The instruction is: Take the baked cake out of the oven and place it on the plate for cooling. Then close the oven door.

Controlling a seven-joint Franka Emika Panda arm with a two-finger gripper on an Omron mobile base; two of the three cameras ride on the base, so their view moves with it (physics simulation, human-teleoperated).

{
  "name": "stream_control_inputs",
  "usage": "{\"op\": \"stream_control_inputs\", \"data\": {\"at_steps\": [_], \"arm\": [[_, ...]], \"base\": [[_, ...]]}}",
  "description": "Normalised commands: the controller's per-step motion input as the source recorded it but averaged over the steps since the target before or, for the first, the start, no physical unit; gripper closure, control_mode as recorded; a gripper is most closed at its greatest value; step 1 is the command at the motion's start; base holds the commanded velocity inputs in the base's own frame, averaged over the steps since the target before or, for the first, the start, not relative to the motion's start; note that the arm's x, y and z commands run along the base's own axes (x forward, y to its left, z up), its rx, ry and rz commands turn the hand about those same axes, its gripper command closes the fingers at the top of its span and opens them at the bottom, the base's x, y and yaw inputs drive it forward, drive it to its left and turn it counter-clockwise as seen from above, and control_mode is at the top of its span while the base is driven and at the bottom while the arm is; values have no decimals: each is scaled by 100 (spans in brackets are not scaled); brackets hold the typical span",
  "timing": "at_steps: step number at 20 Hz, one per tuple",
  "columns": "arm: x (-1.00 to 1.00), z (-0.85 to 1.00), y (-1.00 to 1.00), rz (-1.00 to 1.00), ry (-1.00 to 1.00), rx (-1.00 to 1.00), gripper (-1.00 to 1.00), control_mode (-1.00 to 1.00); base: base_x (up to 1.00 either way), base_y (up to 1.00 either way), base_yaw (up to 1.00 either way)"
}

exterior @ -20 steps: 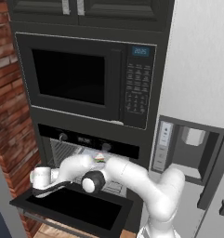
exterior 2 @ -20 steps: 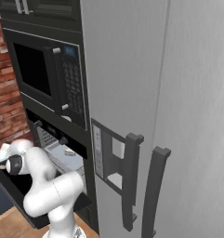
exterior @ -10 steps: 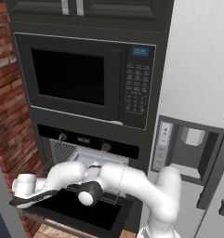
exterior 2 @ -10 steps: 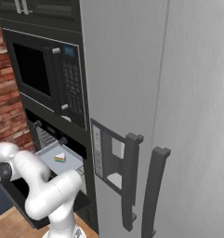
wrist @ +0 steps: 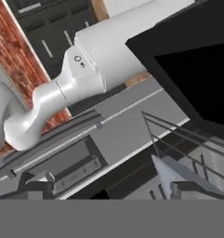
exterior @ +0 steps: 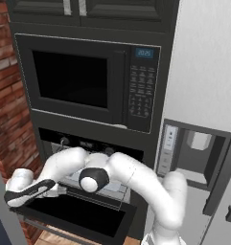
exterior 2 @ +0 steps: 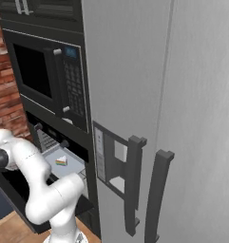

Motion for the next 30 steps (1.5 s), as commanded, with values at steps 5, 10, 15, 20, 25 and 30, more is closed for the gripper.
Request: {"op": "stream_control_inputs", "data": {"at_steps": [5, 10, 15, 20, 25, 30], "arm": [[-47, 22, -98, 18, 4, 47, -100, -100], [-3, 41, -99, 24, -18, 23, -100, -100], [22, 32, -42, 21, -41, 13, -100, -100], [23, 11, 26, -10, -28, 8, -100, -100], [45, 0, 26, -19, -13, 16, -100, -100], [48, -26, 51, -12, -19, 13, -100, -100]], "base": [[0, 0, 0], [0, 0, 0], [0, 0, 0], [0, 0, 0], [0, 0, 0], [0, 0, 0]]}}
